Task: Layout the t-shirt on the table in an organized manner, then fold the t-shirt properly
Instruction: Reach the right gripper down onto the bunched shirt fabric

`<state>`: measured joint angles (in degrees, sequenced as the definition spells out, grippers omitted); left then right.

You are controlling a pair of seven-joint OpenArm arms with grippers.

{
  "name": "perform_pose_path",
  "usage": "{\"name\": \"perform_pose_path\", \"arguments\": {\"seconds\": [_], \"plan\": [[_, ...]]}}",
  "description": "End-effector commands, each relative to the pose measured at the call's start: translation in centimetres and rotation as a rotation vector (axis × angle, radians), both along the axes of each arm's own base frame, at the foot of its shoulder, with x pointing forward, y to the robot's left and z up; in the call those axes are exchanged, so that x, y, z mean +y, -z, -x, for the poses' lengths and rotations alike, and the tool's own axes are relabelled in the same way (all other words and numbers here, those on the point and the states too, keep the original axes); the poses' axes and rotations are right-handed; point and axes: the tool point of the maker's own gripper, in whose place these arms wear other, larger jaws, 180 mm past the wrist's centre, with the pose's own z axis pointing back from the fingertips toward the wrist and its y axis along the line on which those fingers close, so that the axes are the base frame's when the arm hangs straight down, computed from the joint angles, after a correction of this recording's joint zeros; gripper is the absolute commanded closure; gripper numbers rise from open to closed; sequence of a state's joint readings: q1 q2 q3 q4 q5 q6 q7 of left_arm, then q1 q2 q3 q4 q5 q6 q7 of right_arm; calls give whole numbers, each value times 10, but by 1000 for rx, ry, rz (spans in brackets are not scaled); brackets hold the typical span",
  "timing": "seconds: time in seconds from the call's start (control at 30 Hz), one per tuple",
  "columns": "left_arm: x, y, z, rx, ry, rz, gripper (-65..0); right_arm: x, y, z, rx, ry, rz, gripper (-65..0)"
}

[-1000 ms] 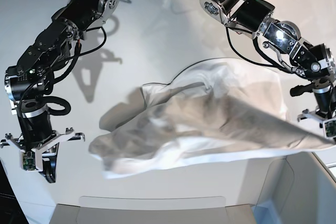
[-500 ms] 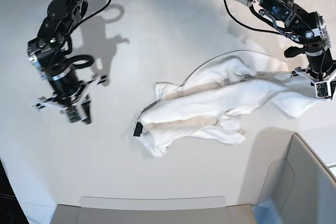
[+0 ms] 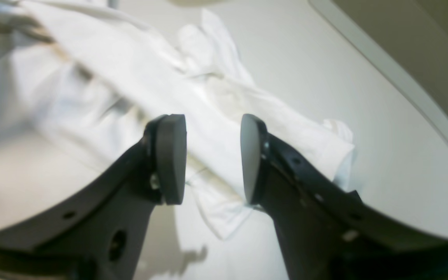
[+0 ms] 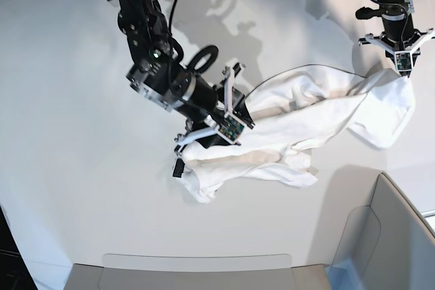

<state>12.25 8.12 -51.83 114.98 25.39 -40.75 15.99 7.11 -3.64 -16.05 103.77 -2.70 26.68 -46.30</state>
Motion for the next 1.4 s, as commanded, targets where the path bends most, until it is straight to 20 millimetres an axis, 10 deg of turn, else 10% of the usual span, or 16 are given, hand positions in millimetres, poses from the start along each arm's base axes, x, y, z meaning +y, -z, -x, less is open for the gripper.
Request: {"name": "perform_pose_path", "arguments": {"seconds": [0.0,0.13,0.43,0.8,1.13,1.37], "plan": [[0,-13,-4,-50,8,-21,0,15,-8,-8,-16,-25,-21,-223],[0,-14,-5,-53,8,-21,0,40,15,-38,92,20,-23,-201],[0,-13,-5,-54,7,-20,0,31,78,-71,370,173,-143,-199],[-2,-13,-7,-57,13,-19,0,-25,147,-15,565,353,-66,-198],[-1,-20,-16,-89,12,-21,0,-88,102,61,565,446,-85,-198],[-2,-20,-17,-91,14,-18,0,-67,54,91,477,359,-143,-198]]}}
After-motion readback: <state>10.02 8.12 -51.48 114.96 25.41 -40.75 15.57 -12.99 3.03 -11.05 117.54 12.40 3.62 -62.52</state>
